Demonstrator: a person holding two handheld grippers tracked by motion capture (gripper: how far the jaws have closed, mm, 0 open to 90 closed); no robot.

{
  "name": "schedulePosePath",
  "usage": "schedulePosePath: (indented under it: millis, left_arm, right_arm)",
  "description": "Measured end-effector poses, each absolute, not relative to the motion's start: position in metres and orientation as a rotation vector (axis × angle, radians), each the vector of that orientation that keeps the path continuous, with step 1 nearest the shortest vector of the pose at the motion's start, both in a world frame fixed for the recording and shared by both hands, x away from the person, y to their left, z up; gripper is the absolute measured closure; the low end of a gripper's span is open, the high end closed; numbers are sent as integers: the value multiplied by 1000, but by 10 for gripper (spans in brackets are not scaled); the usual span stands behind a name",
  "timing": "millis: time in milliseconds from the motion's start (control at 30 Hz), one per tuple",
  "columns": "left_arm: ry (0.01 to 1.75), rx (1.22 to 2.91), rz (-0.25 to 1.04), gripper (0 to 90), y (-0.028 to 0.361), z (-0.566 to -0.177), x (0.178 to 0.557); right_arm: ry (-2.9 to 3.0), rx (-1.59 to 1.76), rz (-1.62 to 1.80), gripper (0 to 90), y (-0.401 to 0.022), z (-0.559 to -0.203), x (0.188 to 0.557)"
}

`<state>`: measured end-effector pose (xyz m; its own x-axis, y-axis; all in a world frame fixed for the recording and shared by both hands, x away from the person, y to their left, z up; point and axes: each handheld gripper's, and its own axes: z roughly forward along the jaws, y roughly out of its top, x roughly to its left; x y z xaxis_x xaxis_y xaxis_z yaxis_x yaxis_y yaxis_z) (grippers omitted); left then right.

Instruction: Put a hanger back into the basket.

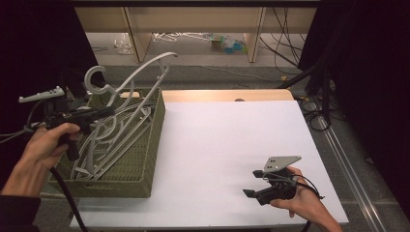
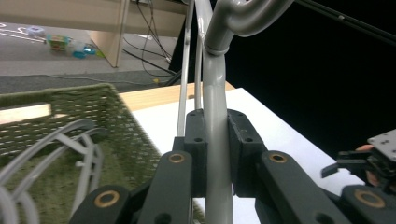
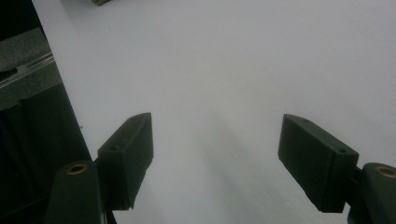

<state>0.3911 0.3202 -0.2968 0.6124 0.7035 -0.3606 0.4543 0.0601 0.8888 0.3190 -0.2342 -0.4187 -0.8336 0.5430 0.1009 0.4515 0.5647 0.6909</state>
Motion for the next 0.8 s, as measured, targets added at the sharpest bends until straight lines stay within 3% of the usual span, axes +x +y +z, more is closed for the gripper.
schedulePosePath:
  millis: [300, 800]
  left_arm:
    - [1056, 1603, 319, 793, 348, -319, 397]
    - [1132, 1659, 307, 793, 379, -356, 402]
  right_arm:
    - [2672, 846, 1129, 272, -234, -419, 319]
    - [2681, 835, 1119, 271, -233, -421, 319]
